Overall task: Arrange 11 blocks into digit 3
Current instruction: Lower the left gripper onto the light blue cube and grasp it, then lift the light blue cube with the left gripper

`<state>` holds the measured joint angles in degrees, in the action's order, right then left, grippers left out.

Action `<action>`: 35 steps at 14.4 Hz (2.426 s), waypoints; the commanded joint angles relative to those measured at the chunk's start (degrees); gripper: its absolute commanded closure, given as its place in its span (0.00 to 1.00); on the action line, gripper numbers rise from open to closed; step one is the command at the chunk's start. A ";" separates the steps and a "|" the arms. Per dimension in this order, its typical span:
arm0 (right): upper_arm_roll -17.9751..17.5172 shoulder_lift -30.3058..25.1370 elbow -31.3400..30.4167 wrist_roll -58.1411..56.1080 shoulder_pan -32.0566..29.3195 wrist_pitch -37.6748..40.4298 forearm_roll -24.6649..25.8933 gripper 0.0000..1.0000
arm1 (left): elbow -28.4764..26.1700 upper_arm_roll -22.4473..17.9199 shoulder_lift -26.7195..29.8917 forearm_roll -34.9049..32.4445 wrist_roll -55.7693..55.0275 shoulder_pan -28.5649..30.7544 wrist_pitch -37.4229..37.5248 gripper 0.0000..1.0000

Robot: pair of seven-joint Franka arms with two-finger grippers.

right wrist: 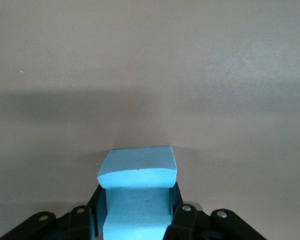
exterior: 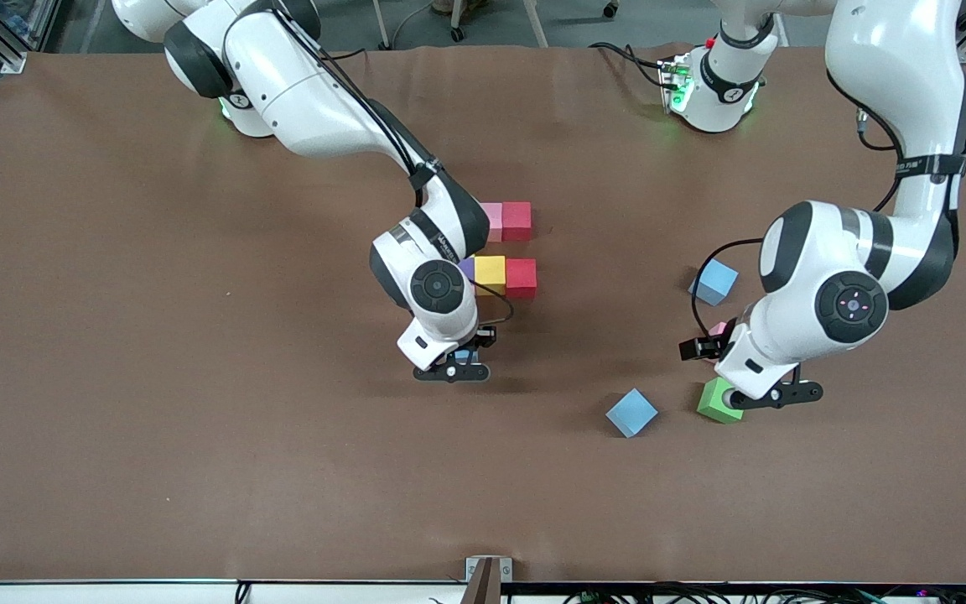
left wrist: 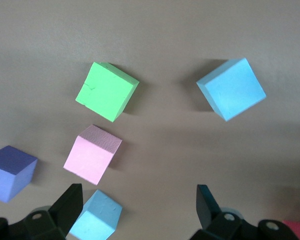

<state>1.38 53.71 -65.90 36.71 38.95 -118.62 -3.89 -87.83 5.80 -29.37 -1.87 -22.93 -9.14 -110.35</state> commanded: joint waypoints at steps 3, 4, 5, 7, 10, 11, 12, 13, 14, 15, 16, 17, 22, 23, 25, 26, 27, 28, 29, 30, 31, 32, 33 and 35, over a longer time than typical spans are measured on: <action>0.20 -2.82 -4.67 1.00 0.77 -1.18 0.64 1.00 | 6.25 -0.35 -6.39 -0.85 -11.94 -2.46 -1.54 0.00; 0.20 -2.82 -4.67 1.00 0.77 -1.09 0.64 1.00 | 7.14 -0.35 -7.71 -0.77 -13.97 -2.37 -1.71 0.00; 0.20 -2.82 -4.67 1.00 0.77 -1.00 0.64 1.00 | 7.85 -0.27 -8.68 -0.77 -14.33 -2.37 -2.67 0.00; 0.20 -2.91 -4.76 1.00 1.04 -0.31 0.64 1.00 | 7.85 -0.26 -9.56 -0.77 -14.60 -2.37 -5.66 0.00; 0.20 -3.88 -5.81 1.00 1.04 -0.04 0.64 1.00 | 7.94 -0.26 -10.44 -0.59 -14.34 -2.37 -7.86 0.00; 0.12 -3.88 -5.90 1.08 1.13 0.05 0.64 1.00 | 7.94 -0.09 -10.53 0.11 -14.60 -2.37 -8.48 0.00; 0.12 -3.88 -5.90 1.08 1.30 0.05 0.64 1.00 | 7.94 -0.09 -10.62 0.90 -15.04 -3.33 -8.66 0.00; 0.12 -3.88 -5.90 1.08 1.30 0.05 0.64 1.00 | 7.94 -0.44 -10.71 0.82 -15.65 -4.12 -8.66 0.00; 0.12 -3.88 -5.90 1.08 1.30 -0.04 0.64 1.00 | 8.03 -0.44 -10.80 0.82 -15.31 -3.87 -8.66 0.00; 0.12 -3.88 -5.90 1.08 1.30 -0.04 0.64 1.00 | 8.38 -0.44 -11.49 0.90 -15.13 -3.78 -8.66 0.00; 0.12 -3.88 -5.99 1.17 1.39 -0.04 0.64 1.00 | 9.08 -0.53 -12.20 0.82 -16.09 -4.21 -8.66 0.00; 0.12 -3.88 -6.16 1.17 1.30 -0.04 0.64 1.00 | 10.04 -0.62 -13.07 0.82 -16.97 -4.30 -8.75 0.00; 0.12 -3.88 -6.17 1.78 1.39 -0.04 0.55 1.00 | 12.69 -0.79 -16.77 0.82 -23.20 -4.04 -13.83 0.00; 0.12 -3.88 -6.17 2.13 1.39 -0.04 0.55 1.00 | 12.77 -0.79 -17.12 0.82 -24.87 -4.21 -14.54 0.00; 0.12 -3.88 -6.17 2.14 1.39 -0.04 0.64 1.00 | 12.78 -0.70 -17.91 0.90 -27.34 -4.39 -16.30 0.00; 0.12 -3.79 -6.17 2.14 1.39 -0.04 0.55 1.00 | 12.78 -0.70 -18.35 0.90 -27.43 -4.39 -16.74 0.00; 0.12 -3.79 -6.17 2.14 1.48 -0.04 0.55 1.00 | 12.78 -0.70 -18.79 0.90 -27.43 -4.39 -16.92 0.00; 0.12 -3.79 -6.17 2.14 1.48 -0.04 0.55 1.00 | 12.78 -0.70 -19.32 0.99 -27.78 -4.31 -17.62 0.00; 0.12 -3.79 -6.17 2.14 1.48 -0.04 0.55 1.00 | 12.78 -0.62 -19.58 0.99 -28.05 -4.30 -18.41 0.00; 0.12 -3.79 -6.17 2.14 1.48 -0.04 0.55 1.00 | 12.78 -0.70 -19.93 0.99 -28.14 -4.39 -18.50 0.00; 0.12 -3.70 -6.17 2.14 1.48 -0.04 0.55 1.00 | 12.78 -0.70 -20.20 0.99 -28.22 -4.39 -18.59 0.00; 0.12 -3.70 -6.17 2.14 1.48 -0.04 0.55 1.00 | 12.78 -0.70 -20.29 0.99 -28.14 -4.39 -18.76 0.00; 0.12 -3.70 -6.17 2.05 1.48 -0.04 0.55 0.99 | 12.78 -0.62 -20.29 0.99 -28.22 -4.39 -19.03 0.00; 0.12 -3.62 -6.17 2.05 1.48 -0.21 0.64 0.97 | 12.78 -0.36 -20.29 1.08 -29.01 -4.39 -19.38 0.00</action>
<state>1.35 52.07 -68.77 37.61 39.84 -118.48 -3.87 -76.55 5.63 -49.04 -1.63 -50.84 -12.99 -129.46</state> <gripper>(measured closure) 0.476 0.000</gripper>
